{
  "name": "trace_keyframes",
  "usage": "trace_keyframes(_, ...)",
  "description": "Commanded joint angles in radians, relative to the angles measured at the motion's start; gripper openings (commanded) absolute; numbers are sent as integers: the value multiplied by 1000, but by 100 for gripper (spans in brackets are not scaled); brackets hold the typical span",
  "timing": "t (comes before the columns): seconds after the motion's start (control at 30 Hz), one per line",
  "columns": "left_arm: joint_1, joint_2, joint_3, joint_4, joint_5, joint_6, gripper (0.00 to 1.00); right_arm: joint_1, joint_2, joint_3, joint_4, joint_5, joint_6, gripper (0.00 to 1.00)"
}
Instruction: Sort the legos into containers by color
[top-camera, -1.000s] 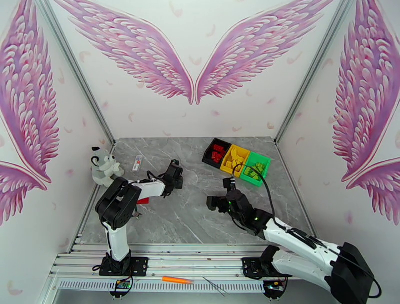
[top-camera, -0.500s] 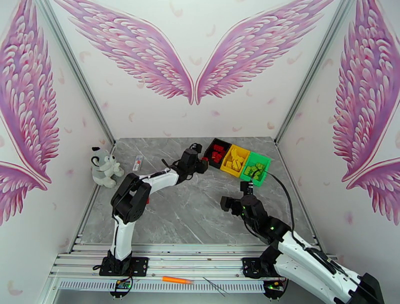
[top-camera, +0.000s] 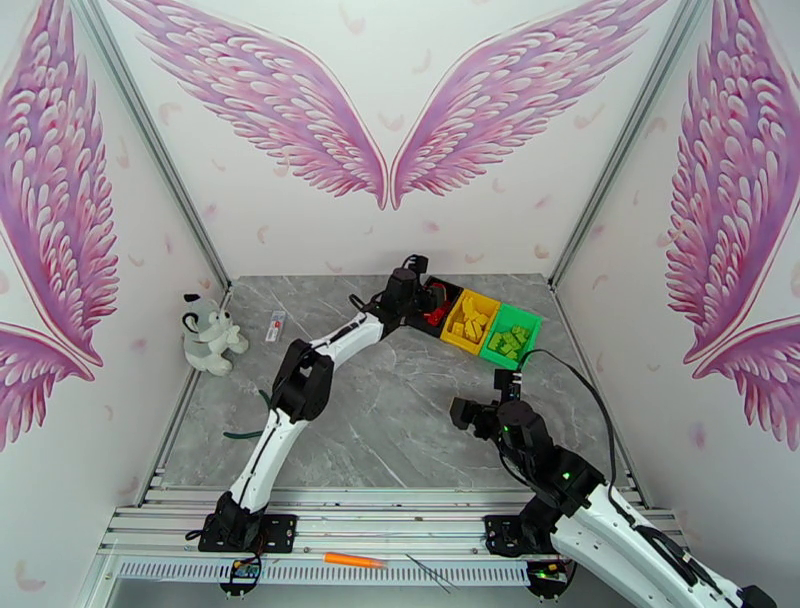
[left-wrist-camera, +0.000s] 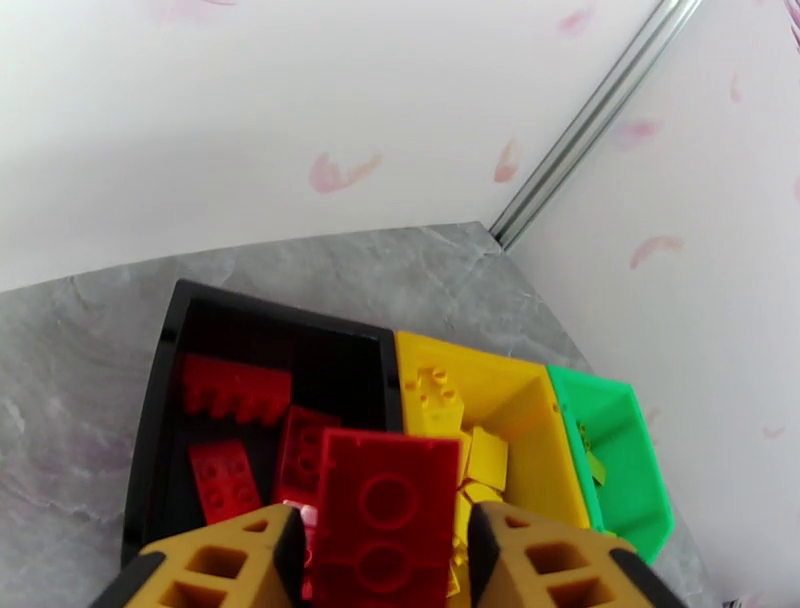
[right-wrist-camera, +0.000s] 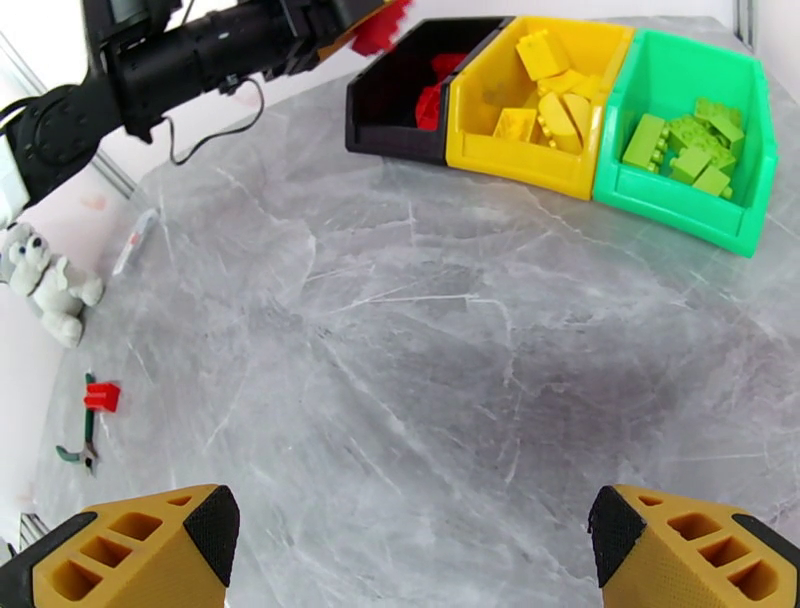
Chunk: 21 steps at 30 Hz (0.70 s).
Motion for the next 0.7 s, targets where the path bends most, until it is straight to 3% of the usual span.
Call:
trace_keyframes(0.0, 6, 21, 63, -81, -5, -1, 74, -9, -7, -11, -32, 7, 7, 99)
trace_keyframes(0.17, -23, -162, -170, 10, -76, 57, 79, -9, 5, -21, -2, -3, -2, 99)
trace_keyframes(0.37, -69, -492, -623, 142, -297, 123, 85, -9, 102, -43, 137, -106, -17, 100)
trace_keyframes(0.53, -68, -713, -936, 116, -540, 73, 88, -5, 251, -42, 283, -211, -19, 96)
trace_keyframes(0.67, -44, -861, -1176, 63, -663, -20, 94, 8, 378, -18, 375, -257, -30, 95)
